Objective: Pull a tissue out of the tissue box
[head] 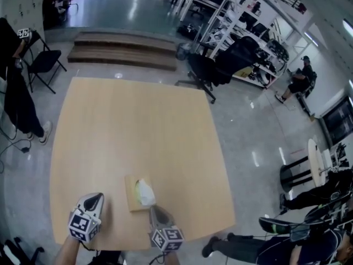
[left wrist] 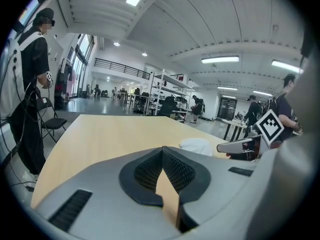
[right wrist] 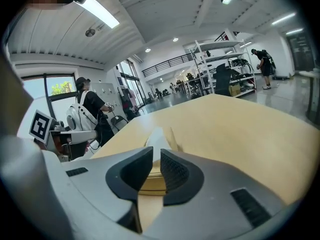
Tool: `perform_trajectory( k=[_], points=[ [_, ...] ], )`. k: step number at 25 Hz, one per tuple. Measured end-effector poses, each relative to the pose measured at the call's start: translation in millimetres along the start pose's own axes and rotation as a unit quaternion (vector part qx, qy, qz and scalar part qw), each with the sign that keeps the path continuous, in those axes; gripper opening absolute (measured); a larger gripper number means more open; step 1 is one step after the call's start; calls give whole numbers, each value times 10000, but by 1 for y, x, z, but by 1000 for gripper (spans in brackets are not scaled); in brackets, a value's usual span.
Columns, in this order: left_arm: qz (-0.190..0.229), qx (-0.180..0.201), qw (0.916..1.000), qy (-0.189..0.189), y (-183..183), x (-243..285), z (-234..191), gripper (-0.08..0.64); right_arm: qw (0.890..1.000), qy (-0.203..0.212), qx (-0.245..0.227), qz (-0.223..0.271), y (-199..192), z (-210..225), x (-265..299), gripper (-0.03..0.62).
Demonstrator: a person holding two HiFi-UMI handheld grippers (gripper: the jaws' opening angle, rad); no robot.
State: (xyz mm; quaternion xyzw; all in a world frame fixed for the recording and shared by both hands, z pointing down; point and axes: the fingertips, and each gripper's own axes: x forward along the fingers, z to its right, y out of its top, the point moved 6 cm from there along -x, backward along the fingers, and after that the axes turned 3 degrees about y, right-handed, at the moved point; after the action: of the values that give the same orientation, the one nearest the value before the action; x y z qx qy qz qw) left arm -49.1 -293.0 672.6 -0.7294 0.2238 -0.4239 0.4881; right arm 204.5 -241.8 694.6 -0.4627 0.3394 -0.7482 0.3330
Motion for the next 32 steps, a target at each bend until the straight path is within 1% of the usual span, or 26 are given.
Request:
perform_trajectory(
  k=[4,8,13,16,19,20,21,22,25,27,28,32],
  points=[
    [-1,-1,10000,-50,-1,3,3,6,10000,6,7,-60,-2,4,5,140],
    [-22,4,10000,9,0,6,-1,6,10000,-6,72,-66,0,8,13,189],
    [-77,-5,9999,82,-1,7,-4,6,9997,59,79,-236,-3,9,20,189],
    [-55,-6,9999,100,2,11,-4,6,9995,79,-35,-307,-2,11,21,189],
    [-58,-7,9999,105,0,13,-7,6,9993,31,-203,-309,0,9,22,182],
    [-35,-16,9999,96,0,13,-7,6,9993,-27,-233,-290,1,9,21,166],
    [-7,-19,10000,77,0,14,-7,6,9992,-106,-259,-270,2,10,21,117],
    [16,-19,10000,59,1,14,-6,6,9991,-182,-278,-255,2,12,20,90],
    [1,-24,10000,76,2,15,-6,6,9989,-288,-278,-235,3,16,21,37],
    [-9,-34,9999,112,-1,16,-10,6,9989,-304,-274,-207,2,16,22,27],
    [8,-41,9999,114,-1,16,-11,6,9990,-304,-273,-190,2,15,22,10],
    [36,-60,9999,124,3,16,-10,6,9994,-229,-226,-156,4,16,22,9]
  ],
)
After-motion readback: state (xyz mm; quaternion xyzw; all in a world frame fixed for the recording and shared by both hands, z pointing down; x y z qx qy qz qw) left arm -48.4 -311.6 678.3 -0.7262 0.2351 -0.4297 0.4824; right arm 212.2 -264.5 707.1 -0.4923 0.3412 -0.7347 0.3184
